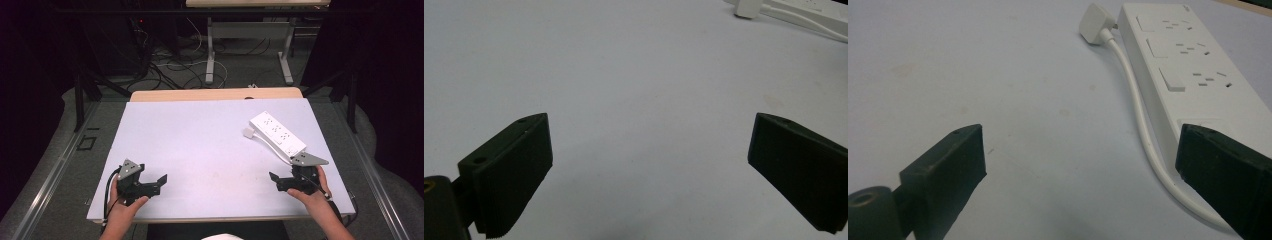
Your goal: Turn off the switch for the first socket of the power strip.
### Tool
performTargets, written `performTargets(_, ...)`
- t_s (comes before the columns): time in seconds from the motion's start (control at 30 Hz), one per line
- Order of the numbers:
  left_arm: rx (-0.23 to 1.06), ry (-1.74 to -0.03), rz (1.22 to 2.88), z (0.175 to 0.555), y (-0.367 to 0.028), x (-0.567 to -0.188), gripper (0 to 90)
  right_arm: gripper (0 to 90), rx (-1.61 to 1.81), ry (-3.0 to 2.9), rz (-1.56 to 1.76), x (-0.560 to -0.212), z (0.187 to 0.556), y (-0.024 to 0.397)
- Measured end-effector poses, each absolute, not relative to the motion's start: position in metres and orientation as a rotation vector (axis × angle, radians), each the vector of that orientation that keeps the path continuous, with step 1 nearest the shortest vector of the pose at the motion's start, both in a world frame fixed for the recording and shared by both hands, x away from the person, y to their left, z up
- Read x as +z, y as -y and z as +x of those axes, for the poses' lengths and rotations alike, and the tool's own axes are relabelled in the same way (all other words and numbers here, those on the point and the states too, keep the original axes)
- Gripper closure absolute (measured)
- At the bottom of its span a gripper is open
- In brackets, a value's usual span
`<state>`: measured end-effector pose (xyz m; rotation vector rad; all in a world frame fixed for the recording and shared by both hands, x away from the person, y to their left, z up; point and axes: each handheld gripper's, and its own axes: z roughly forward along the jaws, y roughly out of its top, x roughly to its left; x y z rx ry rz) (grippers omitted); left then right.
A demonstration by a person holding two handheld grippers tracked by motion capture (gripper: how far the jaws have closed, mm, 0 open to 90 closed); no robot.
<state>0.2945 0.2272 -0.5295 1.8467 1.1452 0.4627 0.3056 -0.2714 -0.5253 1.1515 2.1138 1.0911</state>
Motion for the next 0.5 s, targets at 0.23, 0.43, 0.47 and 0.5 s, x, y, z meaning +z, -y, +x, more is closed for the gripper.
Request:
performTargets(0.23,0.464,-1.146,1.847,0.294,-0.227,-0.529,4.0,0.0,1.077,-2.092,1.196,-0.538,0.303,0.278)
performTargets(0.43,0.460,-1.150,1.848,0.295,-0.228,-0.530,4.0,0.0,1.095,-2.083,1.225,-0.545,0.302,0.280)
performTargets(0.47,0.462,-1.149,1.849,0.295,-0.228,-0.530,4.0,0.0,1.095,-2.086,1.224,-0.546,0.302,0.280)
performTargets(0.5,0.462,-1.149,1.850,0.295,-0.228,-0.530,4.0,0.0,1.101,-2.080,1.229,-0.547,0.302,0.279)
